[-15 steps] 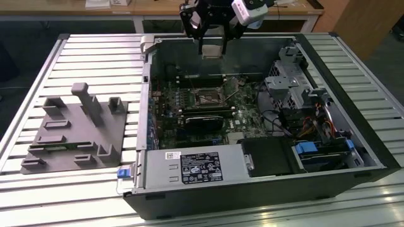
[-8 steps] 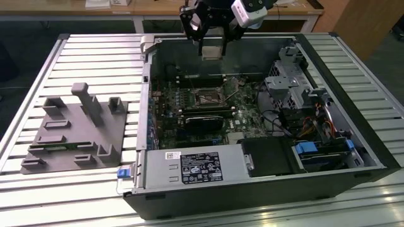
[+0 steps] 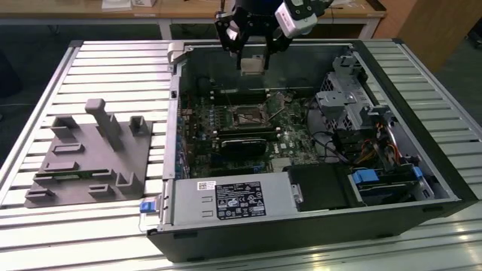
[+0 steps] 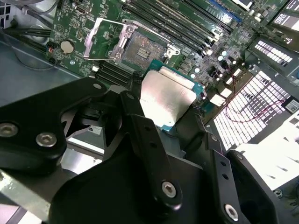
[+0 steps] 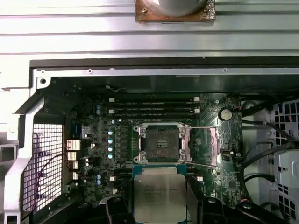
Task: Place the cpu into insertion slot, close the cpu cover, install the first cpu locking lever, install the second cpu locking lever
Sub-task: 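Place the cpu into insertion slot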
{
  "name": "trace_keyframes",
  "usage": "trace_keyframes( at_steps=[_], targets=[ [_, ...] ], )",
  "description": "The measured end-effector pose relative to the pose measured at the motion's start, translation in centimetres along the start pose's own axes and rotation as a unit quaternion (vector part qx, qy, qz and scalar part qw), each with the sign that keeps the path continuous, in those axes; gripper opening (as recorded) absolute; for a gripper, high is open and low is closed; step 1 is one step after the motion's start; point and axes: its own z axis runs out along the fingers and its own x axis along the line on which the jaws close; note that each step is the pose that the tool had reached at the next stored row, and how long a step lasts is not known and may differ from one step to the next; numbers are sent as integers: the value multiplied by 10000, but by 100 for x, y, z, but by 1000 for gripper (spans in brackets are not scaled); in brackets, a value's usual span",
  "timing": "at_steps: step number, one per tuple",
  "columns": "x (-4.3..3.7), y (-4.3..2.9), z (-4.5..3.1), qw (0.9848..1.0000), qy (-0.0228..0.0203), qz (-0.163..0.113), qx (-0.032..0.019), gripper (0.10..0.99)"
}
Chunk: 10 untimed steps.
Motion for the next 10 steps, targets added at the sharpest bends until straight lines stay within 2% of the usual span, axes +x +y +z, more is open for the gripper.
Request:
trace_keyframes(
  at_steps=[10],
  targets=[
    [-2,-11,122,10000,0,0,-1,541]
  ],
)
